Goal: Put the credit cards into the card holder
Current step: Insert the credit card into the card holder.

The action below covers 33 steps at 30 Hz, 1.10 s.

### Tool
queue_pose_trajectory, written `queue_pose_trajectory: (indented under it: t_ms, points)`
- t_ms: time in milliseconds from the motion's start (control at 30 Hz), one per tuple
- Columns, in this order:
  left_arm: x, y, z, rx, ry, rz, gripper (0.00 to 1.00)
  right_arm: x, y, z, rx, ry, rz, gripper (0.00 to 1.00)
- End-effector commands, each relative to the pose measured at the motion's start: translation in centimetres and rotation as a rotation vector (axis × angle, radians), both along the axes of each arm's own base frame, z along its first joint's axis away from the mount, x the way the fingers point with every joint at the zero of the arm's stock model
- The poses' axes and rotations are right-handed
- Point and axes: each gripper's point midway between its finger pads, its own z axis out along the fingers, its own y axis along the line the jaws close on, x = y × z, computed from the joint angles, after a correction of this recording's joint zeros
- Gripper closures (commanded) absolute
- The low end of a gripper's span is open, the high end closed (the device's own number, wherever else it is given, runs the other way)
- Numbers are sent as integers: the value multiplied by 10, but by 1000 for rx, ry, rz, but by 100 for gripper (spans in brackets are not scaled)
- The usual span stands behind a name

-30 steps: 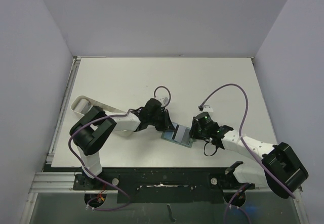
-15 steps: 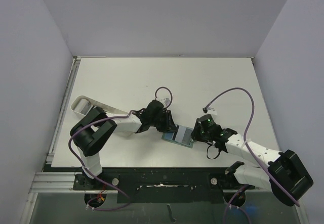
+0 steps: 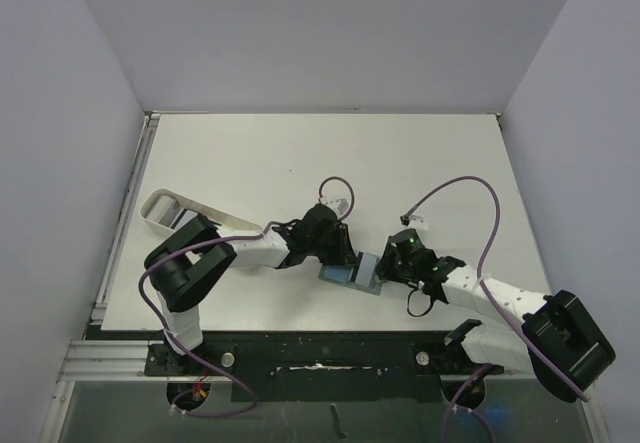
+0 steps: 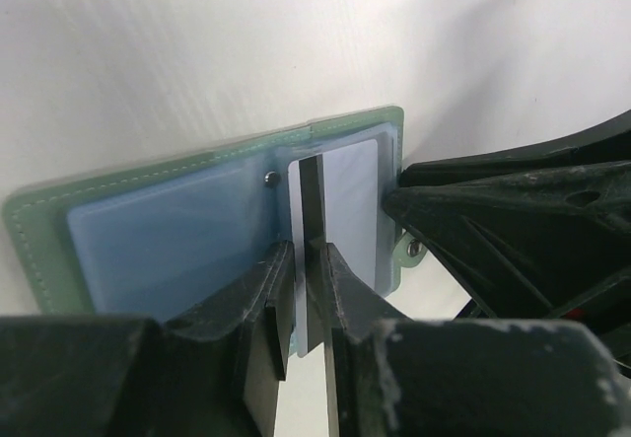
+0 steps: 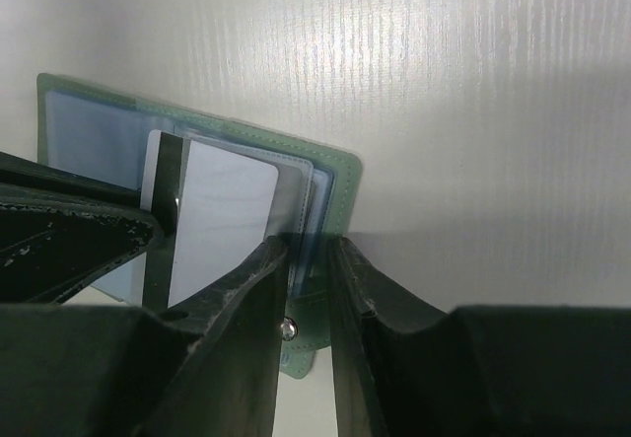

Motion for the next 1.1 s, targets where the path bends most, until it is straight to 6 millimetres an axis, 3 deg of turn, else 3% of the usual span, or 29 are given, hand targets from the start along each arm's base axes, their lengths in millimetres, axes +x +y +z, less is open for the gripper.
queue_pose_trajectory:
  t_ms: [0,233,533,700,933,1067]
  points:
    - [8,-30,27,-94,-57,-22,85,5,11,6,56,-43,9,76]
    - [4,-36,29,-172,-23,14,79,5,11,7,61,-49,10,77]
    - [9,-23,33,-111,-66,47,73,8,3,24,38,-88,-4,76]
    - [3,-22,25,-102,-50,53,73,7,0,27,28,-92,-11,76]
    - [-1,-27,23,-104,-46,50,83,3,-3,9,11,-64,-17,79]
    - [-6,-36,24,-123,-42,44,83,7,1,6,24,-84,-9,80]
